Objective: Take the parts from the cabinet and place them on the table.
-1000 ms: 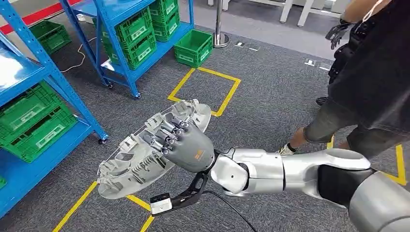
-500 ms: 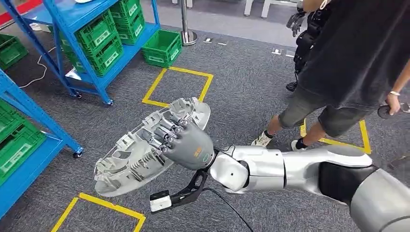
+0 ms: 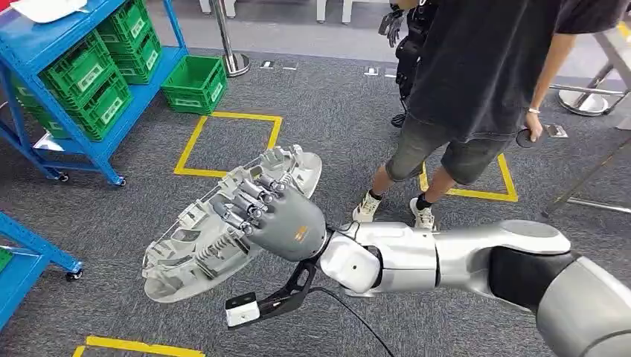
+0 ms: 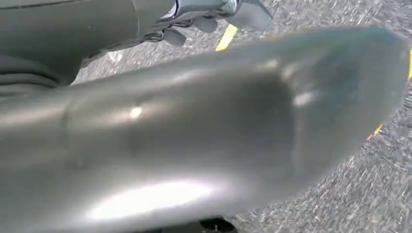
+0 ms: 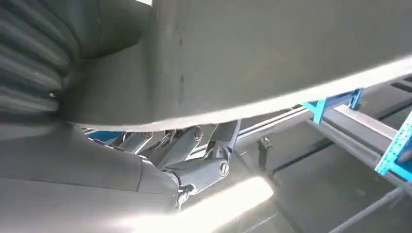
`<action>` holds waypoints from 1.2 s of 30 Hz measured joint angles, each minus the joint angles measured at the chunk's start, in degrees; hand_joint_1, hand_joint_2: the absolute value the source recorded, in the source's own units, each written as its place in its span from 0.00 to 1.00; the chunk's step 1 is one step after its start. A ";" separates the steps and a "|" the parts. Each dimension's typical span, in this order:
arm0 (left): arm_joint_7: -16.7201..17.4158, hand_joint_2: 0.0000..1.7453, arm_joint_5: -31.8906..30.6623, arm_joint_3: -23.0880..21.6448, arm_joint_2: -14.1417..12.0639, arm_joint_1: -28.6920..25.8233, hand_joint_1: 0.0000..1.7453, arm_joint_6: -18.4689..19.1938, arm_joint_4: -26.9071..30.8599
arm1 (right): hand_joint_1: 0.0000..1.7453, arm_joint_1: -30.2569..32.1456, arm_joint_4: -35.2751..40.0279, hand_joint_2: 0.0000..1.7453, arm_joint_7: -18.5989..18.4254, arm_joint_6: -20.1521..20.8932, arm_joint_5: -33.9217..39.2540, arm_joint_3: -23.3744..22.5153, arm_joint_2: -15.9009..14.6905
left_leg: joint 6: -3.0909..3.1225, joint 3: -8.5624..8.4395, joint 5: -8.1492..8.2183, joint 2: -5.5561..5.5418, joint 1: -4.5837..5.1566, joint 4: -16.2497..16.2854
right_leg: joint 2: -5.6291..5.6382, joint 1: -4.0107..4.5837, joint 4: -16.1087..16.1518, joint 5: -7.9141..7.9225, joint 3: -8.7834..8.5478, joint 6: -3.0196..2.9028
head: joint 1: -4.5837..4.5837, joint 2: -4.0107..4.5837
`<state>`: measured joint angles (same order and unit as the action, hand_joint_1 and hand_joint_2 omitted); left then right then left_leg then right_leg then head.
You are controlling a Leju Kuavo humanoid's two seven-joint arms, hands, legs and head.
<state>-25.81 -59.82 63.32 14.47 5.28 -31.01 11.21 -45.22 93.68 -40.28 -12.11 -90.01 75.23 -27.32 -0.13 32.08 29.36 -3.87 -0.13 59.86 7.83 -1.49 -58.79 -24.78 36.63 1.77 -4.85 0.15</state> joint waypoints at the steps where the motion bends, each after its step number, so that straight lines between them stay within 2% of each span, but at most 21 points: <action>1: 0.02 0.00 0.15 0.04 0.11 -0.02 0.00 0.00 0.00 | 1.00 0.01 0.00 1.00 0.02 0.00 -0.02 0.00 -0.04 | 0.56 -0.09 -0.39 0.74 -0.28 -0.42 | 0.79 0.07 0.29 0.34 0.10 0.51 | -0.07 0.00; 2: 0.02 0.00 0.13 0.09 0.28 0.00 0.00 0.00 -0.02 | 1.00 0.20 0.00 1.00 0.00 0.00 0.02 -0.04 -0.24 | 0.98 -0.26 -0.81 1.88 -0.64 -1.01 | -0.31 -0.04 -0.29 0.01 0.35 0.51 | 0.02 0.00; 4: 0.07 0.00 -0.04 0.09 0.26 0.11 0.00 -0.02 0.04 | 1.00 -0.02 0.04 1.00 -0.02 -0.07 0.04 -0.04 -0.22 | 1.51 -0.24 -1.02 3.14 -0.47 -1.30 | -5.72 0.63 -6.01 -3.80 3.13 0.87 | -0.90 0.00; 7: 0.59 0.00 -0.04 0.20 0.24 -0.17 0.00 -0.09 0.04 | 1.00 0.36 0.04 1.00 0.02 -0.04 -0.04 0.00 -0.20 | 1.74 0.01 -0.84 5.60 -0.16 -0.92 | -7.28 0.56 -17.29 -7.95 8.16 1.13 | -0.90 0.02; 8: 0.74 0.00 -0.04 0.20 0.24 -0.14 0.00 -0.15 0.04 | 1.00 0.45 0.04 1.00 0.02 -0.04 -0.02 0.02 -0.20 | 1.75 0.04 -0.78 6.37 -0.12 -0.86 | -7.38 0.55 -16.71 -7.09 7.75 1.10 | -0.87 0.02; 10: 1.01 0.00 -0.02 0.22 0.28 -0.07 0.00 -0.24 0.04 | 1.00 0.55 0.04 1.00 0.02 -0.11 0.00 0.04 -0.20 | 1.56 0.00 -0.56 7.82 -0.11 -0.70 | -8.11 0.59 -8.31 -3.02 2.97 0.86 | -0.90 0.00; 11: 1.05 0.00 0.02 0.26 0.28 -0.03 0.00 -0.26 0.04 | 1.00 0.53 0.04 1.00 0.02 -0.26 0.00 0.04 -0.20 | 1.29 -0.06 -0.39 8.37 -0.06 -0.51 | -9.86 0.70 -2.75 -1.20 -0.33 0.66 | -0.90 0.02; 12: 1.07 0.00 0.11 0.28 0.26 0.01 0.00 -0.26 0.07 | 1.00 0.49 0.04 1.00 0.02 -0.42 0.00 0.04 -0.20 | 1.01 -0.04 -0.19 8.80 0.32 -0.35 | -12.62 1.12 -0.49 -1.82 -1.22 0.03 | -0.92 0.02; 16: 1.20 0.00 0.33 0.42 0.26 0.09 0.00 -0.28 0.04 | 1.00 0.39 -0.07 1.00 0.02 -0.92 0.00 0.33 0.00 | -0.10 -0.57 -0.04 10.91 0.62 -0.66 | -9.98 1.29 -0.27 -0.91 -0.84 -0.97 | -0.83 0.00; 17: 1.09 0.00 0.35 0.42 0.22 0.12 0.00 -0.28 0.04 | 1.00 0.39 -0.07 1.00 0.04 -1.18 0.00 0.42 0.06 | -0.61 -0.24 0.44 10.37 0.37 -0.45 | -9.47 0.70 0.14 -0.56 -1.06 -1.46 | -0.85 0.02; 19: 0.87 0.00 0.65 0.46 0.20 0.11 0.00 -0.26 0.04 | 1.00 0.18 -0.26 1.00 0.00 -1.64 0.02 0.50 0.39 | -1.17 1.29 3.55 5.49 0.06 3.94 | -8.60 0.59 0.21 -0.37 -0.91 -1.92 | -0.59 0.00; 22: 0.42 0.00 1.20 0.98 0.17 -0.07 0.00 -0.24 0.02 | 1.00 0.16 -0.54 1.00 0.02 -1.97 -0.02 1.03 0.98 | -1.37 7.27 8.45 4.13 0.02 16.45 | -6.44 0.64 0.15 -0.20 -0.49 -2.16 | -0.55 0.00; 23: 0.33 0.00 1.38 1.05 0.17 -0.13 0.00 -0.24 -0.02 | 1.00 0.18 -0.68 1.00 0.02 -2.01 -0.02 1.27 1.11 | -1.31 7.40 7.66 4.12 0.00 16.53 | -5.76 0.64 0.13 -0.13 -0.46 -2.13 | -0.55 0.02; 25: 0.02 0.00 1.46 1.31 0.15 -0.10 0.00 -0.24 0.00 | 1.00 0.17 -0.87 1.00 0.02 -2.12 0.02 1.51 1.14 | -1.10 4.42 3.24 3.80 -0.09 10.06 | -4.32 0.57 -0.01 0.02 -0.42 -1.90 | -0.55 0.02; 26: -0.11 0.00 1.51 1.38 0.15 -0.09 0.00 -0.24 0.00 | 1.00 0.16 -0.96 1.00 0.02 -2.32 0.02 1.55 1.20 | -0.97 1.74 0.63 2.61 -0.26 4.58 | -3.60 0.52 -0.15 0.11 -0.41 -1.75 | -0.52 0.02; 27: -0.18 0.00 1.60 1.42 0.13 -0.08 0.00 -0.24 0.00 | 1.00 0.13 -1.07 1.00 0.02 -2.47 0.02 1.57 1.31 | -0.70 -0.09 0.19 -0.63 -0.54 0.39 | -3.10 0.39 -0.23 0.21 -0.23 -1.52 | -0.57 0.00; 31: -0.11 0.00 2.12 1.84 0.13 -0.06 0.00 -0.31 0.00 | 1.00 -0.02 -1.53 1.00 0.02 -2.84 -0.02 1.90 1.70 | 0.46 -0.37 0.03 0.89 0.23 -0.13 | -0.63 0.23 0.39 1.23 0.49 0.40 | -0.52 0.02; 32: -0.13 0.00 2.10 1.86 0.24 -0.03 0.00 -0.33 -0.02 | 1.00 0.03 -1.70 1.00 0.02 -2.91 0.00 2.01 1.68 | 1.11 -0.45 -0.58 1.76 -0.37 -0.83 | -0.52 0.17 0.29 1.33 0.71 0.64 | -0.50 0.02; 33: -0.13 0.00 2.10 1.86 0.24 0.04 0.00 -0.35 0.02 | 1.00 0.00 -1.77 1.00 0.02 -3.02 0.02 2.05 1.68 | 1.43 -0.49 -0.80 2.48 -0.32 -0.98 | -3.24 0.38 -0.77 0.37 1.19 0.59 | -0.67 0.00; 34: -0.13 0.00 2.10 1.86 0.24 0.03 0.00 -0.35 0.02 | 1.00 -0.09 -1.86 1.00 0.00 -3.06 0.04 2.14 1.70 | 1.68 -0.36 -0.87 3.06 -0.29 -0.99 | -5.50 0.62 -3.90 -1.84 2.61 0.73 | -0.90 0.02; 36: 0.35 0.00 2.10 1.90 0.24 -0.20 0.00 -0.41 0.02 | 1.00 0.06 -2.14 1.00 0.02 -3.30 0.00 2.43 1.99 | 1.78 -0.23 -0.82 4.52 -0.02 -0.94 | -6.99 0.61 -12.76 -6.16 6.52 1.07 | -0.87 0.02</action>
<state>-25.47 -57.72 65.22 14.71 5.08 -31.43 11.23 -45.16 91.54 -40.26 -15.41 -90.01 77.66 -25.33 1.65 31.85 28.54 0.65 -0.15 58.92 0.84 -0.89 -71.55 -30.94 43.15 2.84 -5.73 0.17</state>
